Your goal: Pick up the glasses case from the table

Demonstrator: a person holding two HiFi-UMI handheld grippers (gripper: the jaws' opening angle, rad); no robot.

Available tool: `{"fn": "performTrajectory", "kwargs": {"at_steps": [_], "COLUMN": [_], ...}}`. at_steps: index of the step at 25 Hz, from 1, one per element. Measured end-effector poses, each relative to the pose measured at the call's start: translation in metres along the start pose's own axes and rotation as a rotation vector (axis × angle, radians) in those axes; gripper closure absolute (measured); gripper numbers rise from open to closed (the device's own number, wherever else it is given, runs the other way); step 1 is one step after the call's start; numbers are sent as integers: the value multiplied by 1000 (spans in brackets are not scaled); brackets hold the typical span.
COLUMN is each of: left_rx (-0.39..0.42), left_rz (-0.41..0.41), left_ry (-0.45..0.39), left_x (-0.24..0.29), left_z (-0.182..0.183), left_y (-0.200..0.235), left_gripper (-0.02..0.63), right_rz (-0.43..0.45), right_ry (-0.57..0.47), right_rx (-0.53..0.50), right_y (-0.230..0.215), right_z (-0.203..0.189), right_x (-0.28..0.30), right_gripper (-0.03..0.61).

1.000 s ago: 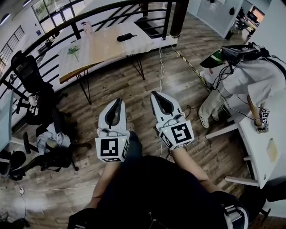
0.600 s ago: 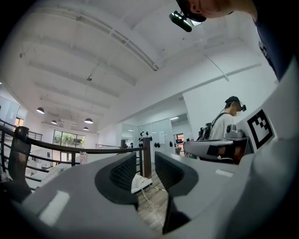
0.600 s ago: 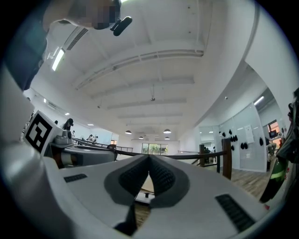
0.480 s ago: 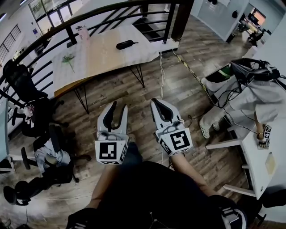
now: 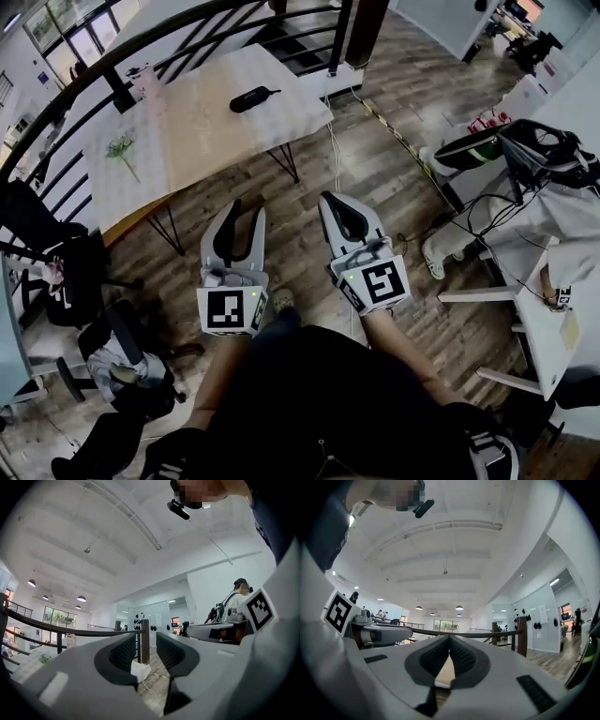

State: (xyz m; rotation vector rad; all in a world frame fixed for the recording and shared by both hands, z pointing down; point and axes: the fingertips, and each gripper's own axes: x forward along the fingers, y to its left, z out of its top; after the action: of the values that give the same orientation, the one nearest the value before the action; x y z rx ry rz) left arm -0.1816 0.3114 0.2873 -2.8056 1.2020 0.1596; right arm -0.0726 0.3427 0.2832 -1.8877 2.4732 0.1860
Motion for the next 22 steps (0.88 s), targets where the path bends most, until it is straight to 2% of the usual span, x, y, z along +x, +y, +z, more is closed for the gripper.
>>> {"fn": "performTrajectory", "kwargs": {"at_steps": [5, 13, 22], "left_rx": [-8, -38, -40], "left_rz": [-14, -17, 26], "left_ry": [1, 15, 21], "left_x": [28, 57, 99], "left_z": [-10, -23, -36], "left_y": [27, 51, 77], "left_gripper": [492, 493, 494], "right_rz": [-32, -28, 71], "right_ry": [11, 29, -4], "right_rx": [10, 21, 22], "right_y": [-12, -26, -46], "right_z": [-12, -25, -31], "right_x": [32, 70, 140], "right_gripper": [571, 571, 571]}}
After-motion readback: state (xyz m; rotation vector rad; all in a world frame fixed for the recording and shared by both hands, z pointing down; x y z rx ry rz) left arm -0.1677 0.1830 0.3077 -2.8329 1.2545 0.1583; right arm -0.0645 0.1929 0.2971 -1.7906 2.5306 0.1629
